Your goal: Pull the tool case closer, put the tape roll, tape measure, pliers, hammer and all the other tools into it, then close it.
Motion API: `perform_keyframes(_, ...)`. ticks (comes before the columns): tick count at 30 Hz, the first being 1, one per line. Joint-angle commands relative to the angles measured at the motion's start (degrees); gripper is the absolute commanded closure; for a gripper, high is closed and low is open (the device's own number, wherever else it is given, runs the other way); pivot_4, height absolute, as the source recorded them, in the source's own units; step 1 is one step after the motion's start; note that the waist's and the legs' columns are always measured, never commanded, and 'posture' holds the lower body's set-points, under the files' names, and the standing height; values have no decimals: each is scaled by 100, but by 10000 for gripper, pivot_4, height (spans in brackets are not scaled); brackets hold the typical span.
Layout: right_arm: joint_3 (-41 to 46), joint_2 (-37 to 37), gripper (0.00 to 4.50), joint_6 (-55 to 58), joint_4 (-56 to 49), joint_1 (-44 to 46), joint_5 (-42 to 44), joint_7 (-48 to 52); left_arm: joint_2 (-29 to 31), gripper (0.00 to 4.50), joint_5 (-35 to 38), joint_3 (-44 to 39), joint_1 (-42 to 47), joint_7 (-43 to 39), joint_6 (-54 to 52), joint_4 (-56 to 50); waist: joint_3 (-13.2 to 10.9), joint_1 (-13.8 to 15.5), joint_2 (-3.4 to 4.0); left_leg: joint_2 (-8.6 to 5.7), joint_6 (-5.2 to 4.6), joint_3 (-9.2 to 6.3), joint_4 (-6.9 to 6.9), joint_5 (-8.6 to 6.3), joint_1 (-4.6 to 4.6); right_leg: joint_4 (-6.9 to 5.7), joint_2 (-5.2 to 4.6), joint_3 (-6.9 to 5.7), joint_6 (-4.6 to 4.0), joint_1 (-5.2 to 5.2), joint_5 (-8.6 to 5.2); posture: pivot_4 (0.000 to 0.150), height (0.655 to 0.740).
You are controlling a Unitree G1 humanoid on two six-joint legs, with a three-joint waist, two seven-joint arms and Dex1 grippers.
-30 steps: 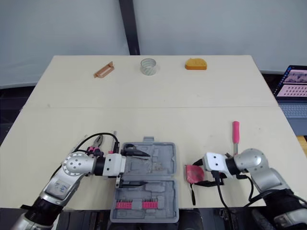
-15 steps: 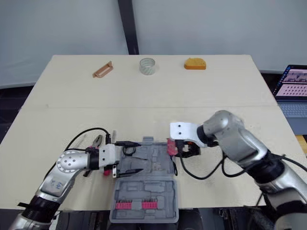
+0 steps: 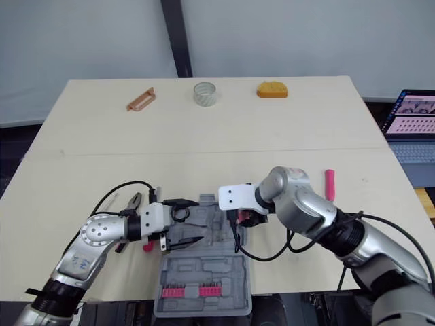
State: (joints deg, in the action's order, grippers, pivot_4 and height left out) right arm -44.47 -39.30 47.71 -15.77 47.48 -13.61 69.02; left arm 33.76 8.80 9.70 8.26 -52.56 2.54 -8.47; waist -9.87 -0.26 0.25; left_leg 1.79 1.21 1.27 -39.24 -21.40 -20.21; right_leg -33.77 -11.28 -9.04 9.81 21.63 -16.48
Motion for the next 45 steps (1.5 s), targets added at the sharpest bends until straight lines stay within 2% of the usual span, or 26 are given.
perform_keyframes(1,-36,156,15913,-44,-115,97,-155,-86,-20,0,27,-38,-13,46,8,-241,0,-11,0,0,0,0,1,0,0,0,0,0,0,2,0,1500,7400)
perform_keyframes(36,22,710,15913,-696,712,38,-566,-121,13,0,85,-206,-40,50,85,-36,0,-24,0,0,0,0,2,0,1,-1,0,0,0,2,0,1500,7400)
perform_keyframes(38,94,698,5357,-640,649,25,-532,-91,16,0,85,-203,-32,43,97,-20,0,-23,0,0,0,0,2,0,1,-1,0,0,0,2,0,1500,7400)
perform_keyframes(39,126,697,1492,-616,624,20,-509,-78,18,0,86,-203,-28,38,103,-10,0,-22,0,0,0,0,2,0,1,-1,0,0,0,2,0,1500,7400)
perform_keyframes(45,348,570,685,-391,247,-91,-348,63,26,0,100,-186,-89,28,97,-99,0,-13,1,0,0,0,2,0,0,0,0,0,0,2,0,1500,7400)
